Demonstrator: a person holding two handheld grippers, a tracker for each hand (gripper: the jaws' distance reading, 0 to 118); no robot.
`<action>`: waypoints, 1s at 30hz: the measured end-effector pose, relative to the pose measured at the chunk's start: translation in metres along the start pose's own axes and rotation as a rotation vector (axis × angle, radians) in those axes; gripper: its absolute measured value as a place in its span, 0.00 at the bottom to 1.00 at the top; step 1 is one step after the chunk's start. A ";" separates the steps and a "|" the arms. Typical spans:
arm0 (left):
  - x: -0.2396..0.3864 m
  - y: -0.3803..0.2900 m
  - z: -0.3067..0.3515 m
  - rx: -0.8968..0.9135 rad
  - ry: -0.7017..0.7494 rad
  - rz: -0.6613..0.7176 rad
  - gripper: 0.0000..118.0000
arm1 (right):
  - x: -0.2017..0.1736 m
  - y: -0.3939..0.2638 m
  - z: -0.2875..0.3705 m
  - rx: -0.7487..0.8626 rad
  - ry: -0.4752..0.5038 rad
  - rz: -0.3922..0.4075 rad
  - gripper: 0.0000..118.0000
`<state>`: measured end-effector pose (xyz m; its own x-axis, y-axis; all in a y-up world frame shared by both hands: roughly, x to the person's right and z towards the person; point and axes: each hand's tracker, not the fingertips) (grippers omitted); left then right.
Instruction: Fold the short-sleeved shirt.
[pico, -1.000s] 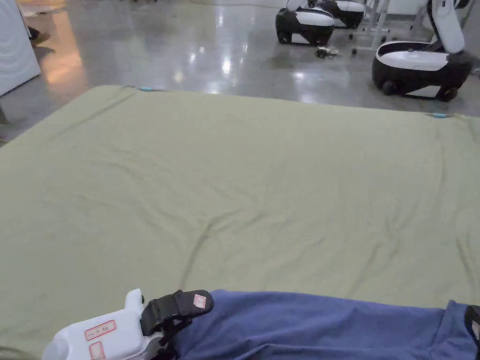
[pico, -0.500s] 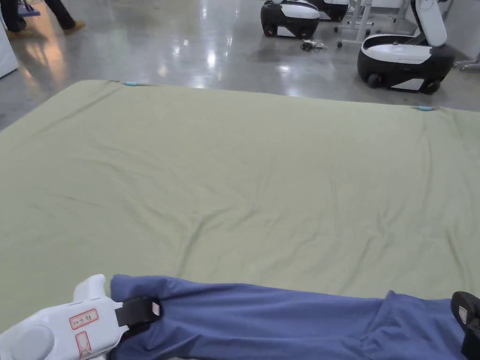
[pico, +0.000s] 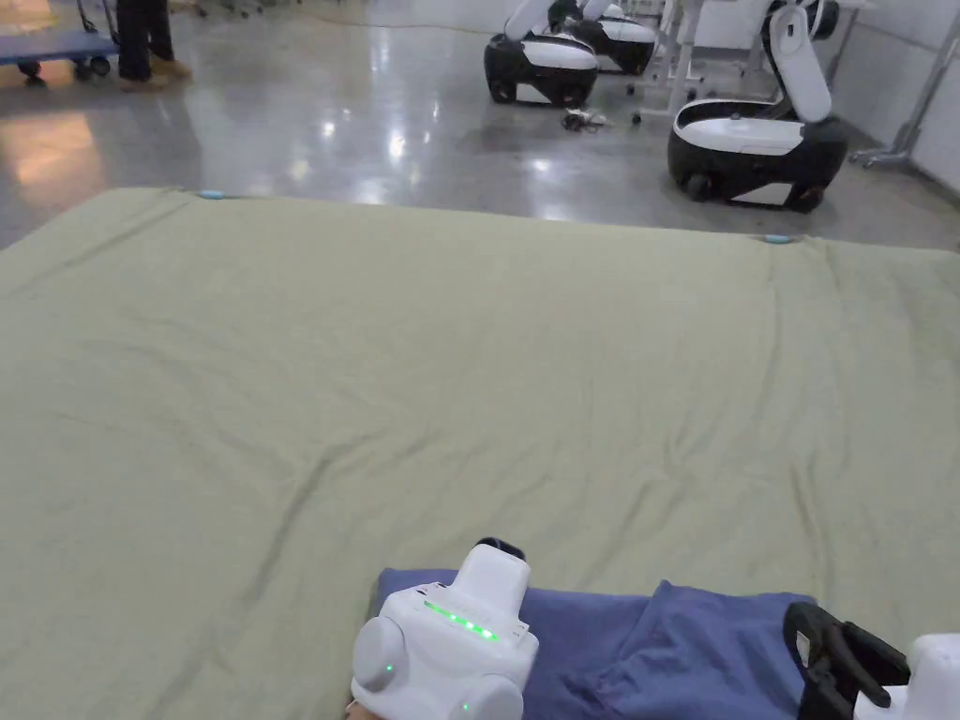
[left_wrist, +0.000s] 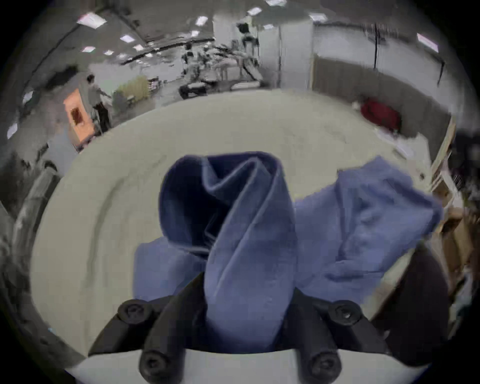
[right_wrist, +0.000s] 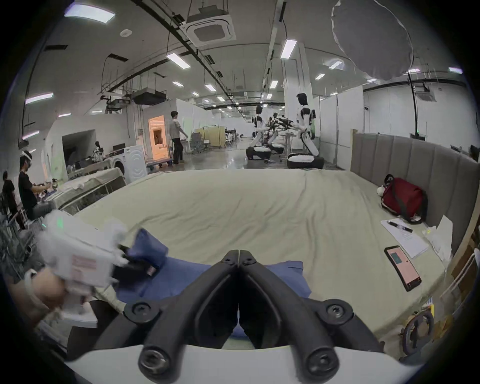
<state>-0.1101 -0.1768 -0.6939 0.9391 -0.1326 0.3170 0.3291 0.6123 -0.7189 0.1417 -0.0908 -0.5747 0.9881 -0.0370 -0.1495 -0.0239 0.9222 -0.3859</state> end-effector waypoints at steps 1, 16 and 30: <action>0.005 -0.002 -0.009 -0.023 0.030 -0.025 0.06 | 0.005 -0.001 0.002 0.001 0.001 -0.003 0.02; -0.126 -0.014 0.061 0.158 -0.177 0.491 0.58 | 0.019 -0.004 -0.005 -0.004 0.041 -0.018 0.02; 0.004 -0.011 0.000 0.061 -0.516 0.442 0.25 | 0.034 -0.012 -0.004 -0.052 0.019 -0.034 0.02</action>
<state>-0.1095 -0.1840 -0.6846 0.8119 0.5193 0.2670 -0.0949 0.5685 -0.8172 0.1747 -0.1048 -0.5785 0.9854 -0.0754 -0.1529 0.0008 0.8991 -0.4377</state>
